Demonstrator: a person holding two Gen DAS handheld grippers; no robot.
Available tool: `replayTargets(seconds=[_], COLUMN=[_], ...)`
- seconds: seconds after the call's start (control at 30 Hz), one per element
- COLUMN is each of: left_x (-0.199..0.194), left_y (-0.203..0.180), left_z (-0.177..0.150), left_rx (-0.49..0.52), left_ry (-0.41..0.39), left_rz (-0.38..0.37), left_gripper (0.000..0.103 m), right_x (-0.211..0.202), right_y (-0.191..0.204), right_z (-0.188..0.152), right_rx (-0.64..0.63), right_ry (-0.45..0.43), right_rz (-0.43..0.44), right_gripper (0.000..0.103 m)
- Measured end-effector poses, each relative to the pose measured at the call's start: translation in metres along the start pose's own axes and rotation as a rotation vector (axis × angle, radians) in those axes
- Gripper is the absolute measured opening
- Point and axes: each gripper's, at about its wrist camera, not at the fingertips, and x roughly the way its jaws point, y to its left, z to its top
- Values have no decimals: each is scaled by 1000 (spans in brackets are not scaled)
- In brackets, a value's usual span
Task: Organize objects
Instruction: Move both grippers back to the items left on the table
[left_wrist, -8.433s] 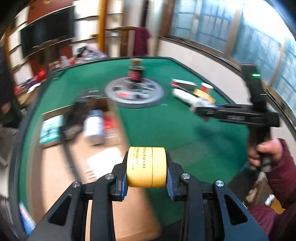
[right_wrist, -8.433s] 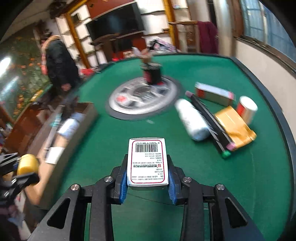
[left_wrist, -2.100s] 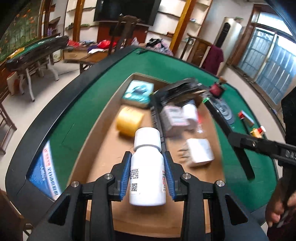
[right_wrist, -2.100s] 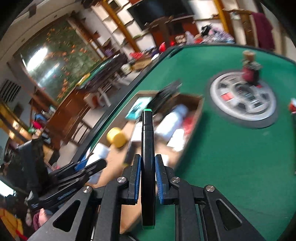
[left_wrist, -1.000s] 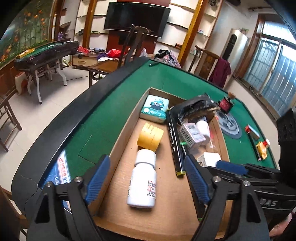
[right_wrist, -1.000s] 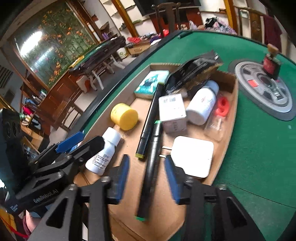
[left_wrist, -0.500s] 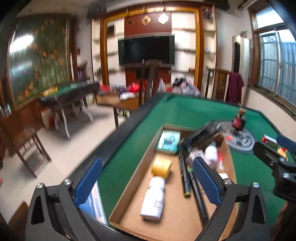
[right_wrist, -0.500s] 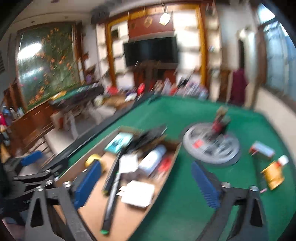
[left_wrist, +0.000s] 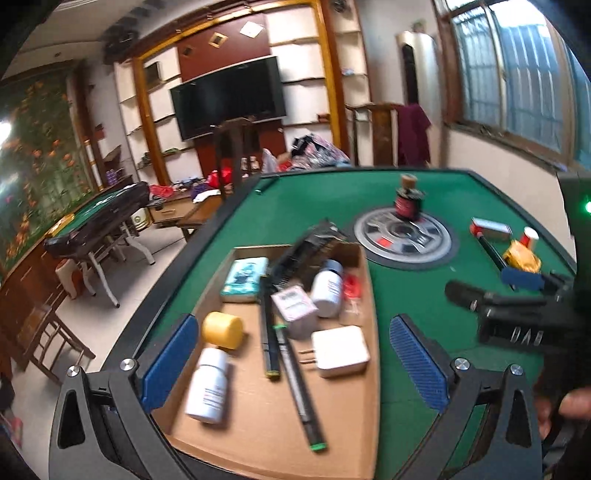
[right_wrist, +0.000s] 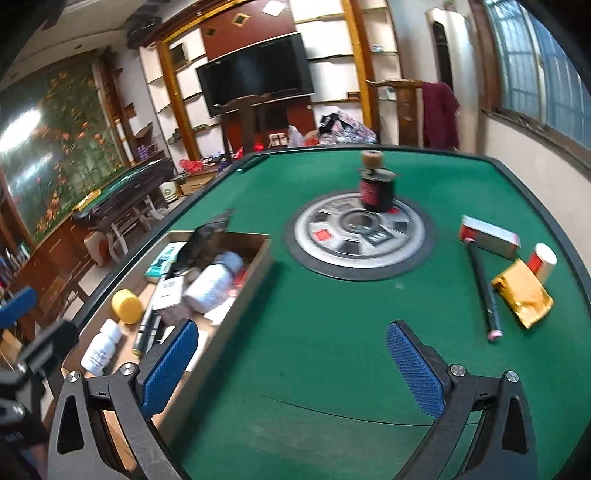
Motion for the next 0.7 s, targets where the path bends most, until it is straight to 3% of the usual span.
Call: replayTargets(seconds=[0.3, 0.5, 0.7], left_x=[10, 25, 58], left_y=[-51, -82, -116], left_z=[8, 12, 13], left_rx=[93, 141, 170], left_ry=[34, 67, 139], left_rz=[-32, -62, -126], left_gripper=[103, 103, 103], right_x=[-12, -33, -26], right_y=[-84, -117, -153], right_z=[8, 20, 37], right_rx=[134, 113, 98], right_ry=[47, -7, 54], right_rz=[-10, -102, -161], right_gripper=[103, 103, 103])
